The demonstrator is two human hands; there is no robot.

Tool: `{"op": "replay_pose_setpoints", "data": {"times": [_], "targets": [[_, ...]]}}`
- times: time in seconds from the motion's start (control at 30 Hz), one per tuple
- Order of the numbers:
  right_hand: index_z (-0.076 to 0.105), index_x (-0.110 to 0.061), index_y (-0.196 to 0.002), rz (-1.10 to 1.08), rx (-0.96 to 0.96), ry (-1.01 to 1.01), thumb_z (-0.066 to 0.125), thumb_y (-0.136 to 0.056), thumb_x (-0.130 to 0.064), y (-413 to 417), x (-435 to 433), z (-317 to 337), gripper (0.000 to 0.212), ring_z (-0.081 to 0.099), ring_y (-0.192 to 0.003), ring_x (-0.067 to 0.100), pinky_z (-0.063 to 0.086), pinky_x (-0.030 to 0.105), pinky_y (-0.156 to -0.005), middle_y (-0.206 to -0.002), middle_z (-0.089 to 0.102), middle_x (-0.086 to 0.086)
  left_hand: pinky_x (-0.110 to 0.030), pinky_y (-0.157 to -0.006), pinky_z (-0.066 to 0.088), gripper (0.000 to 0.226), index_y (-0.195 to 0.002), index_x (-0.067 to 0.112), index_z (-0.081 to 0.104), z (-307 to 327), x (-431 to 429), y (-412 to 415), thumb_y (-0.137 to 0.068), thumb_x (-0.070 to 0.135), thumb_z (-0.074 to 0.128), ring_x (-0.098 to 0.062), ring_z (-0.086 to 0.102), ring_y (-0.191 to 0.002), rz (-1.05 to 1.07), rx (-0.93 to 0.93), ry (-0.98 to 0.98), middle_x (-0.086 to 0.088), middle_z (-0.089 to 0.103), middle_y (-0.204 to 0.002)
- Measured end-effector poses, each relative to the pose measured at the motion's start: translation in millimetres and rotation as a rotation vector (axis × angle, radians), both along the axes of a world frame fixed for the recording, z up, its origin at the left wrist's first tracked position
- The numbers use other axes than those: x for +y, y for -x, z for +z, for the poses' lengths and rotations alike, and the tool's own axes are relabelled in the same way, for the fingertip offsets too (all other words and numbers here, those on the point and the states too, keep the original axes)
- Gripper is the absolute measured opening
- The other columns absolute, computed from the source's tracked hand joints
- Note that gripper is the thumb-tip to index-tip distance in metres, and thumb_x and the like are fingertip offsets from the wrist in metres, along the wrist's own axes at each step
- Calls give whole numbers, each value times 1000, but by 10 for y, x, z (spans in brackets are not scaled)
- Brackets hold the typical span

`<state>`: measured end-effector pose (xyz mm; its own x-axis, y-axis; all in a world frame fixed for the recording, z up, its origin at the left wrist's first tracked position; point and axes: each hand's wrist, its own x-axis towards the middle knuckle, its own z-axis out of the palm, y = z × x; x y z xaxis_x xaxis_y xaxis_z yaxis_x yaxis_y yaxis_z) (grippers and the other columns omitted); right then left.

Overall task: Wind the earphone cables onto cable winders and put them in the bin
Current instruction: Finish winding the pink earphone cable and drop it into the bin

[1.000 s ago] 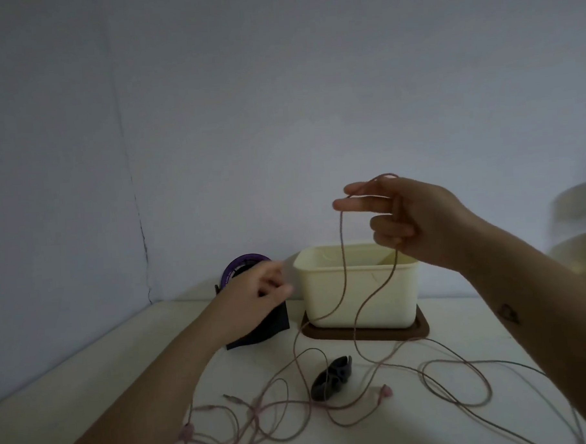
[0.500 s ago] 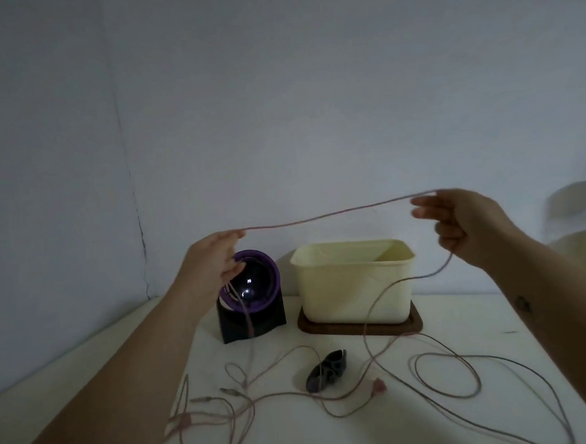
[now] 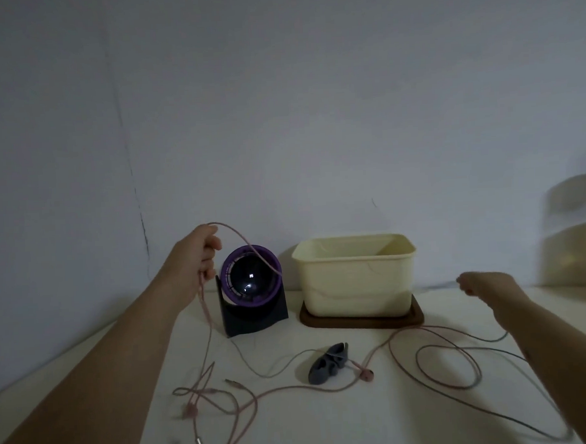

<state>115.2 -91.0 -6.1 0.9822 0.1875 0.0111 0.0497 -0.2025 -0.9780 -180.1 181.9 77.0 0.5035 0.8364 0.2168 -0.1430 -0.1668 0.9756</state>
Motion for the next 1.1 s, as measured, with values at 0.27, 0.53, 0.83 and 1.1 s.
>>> {"op": "replay_pose_setpoints", "data": {"times": [0.27,0.53,0.83,1.1], "targets": [[62,-28,-120,-53,-552,-30,64,-72,-44,591,286,547,50,55,-110,28,45,39,-93,-116,63,8,-23,-51,27,31,-63,13,53,198,-544,-304,-93,4,46,-6,31,-46,-208,225,-537,14,39,-47],[59,-2,-112,1075,-181,-162,48,-97,-26,1422,557,983,30,31,-43,7,26,17,-43,-58,48,-3,-9,-45,30,17,-76,17,61,268,-792,-412,-93,20,57,2,39,-40,-239,276,-753,19,44,-46],[65,-8,-87,501,-364,-300,45,-100,-23,801,330,944,27,25,-45,8,22,21,-46,-46,36,-10,-14,-63,42,8,-92,22,66,27,-190,-124,-95,23,58,-1,59,-69,-42,351,-660,4,68,-85],[68,-10,-91,117,-455,-222,46,-98,-24,366,194,781,27,36,-52,14,28,25,-50,-67,49,1,-23,-50,37,17,-92,16,65,-133,83,51,-98,26,52,-11,58,-71,57,435,-463,9,61,-73]]}}
